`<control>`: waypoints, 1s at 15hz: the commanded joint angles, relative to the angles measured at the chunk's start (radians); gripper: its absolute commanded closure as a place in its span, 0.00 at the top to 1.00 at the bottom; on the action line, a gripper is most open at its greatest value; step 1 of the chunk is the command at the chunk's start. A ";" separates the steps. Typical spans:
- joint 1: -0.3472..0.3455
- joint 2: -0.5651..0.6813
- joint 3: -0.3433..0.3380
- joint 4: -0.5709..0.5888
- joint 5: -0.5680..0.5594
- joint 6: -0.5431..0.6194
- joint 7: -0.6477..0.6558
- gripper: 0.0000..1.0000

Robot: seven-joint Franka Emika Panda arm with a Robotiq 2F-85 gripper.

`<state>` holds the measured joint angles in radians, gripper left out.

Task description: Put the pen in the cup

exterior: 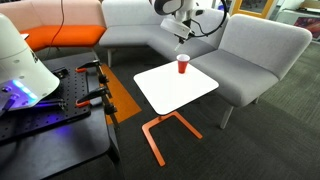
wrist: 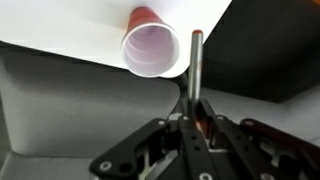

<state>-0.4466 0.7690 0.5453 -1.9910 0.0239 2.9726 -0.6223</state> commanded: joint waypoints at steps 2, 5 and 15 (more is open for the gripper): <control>-0.216 0.170 0.237 0.070 -0.046 0.048 -0.204 0.04; -0.335 0.297 0.355 0.114 -0.111 0.034 -0.349 0.04; -0.548 0.744 0.573 0.220 -0.211 -0.139 -0.693 0.04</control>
<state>-0.9545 1.4228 1.0664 -1.7990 -0.1761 2.9000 -1.2471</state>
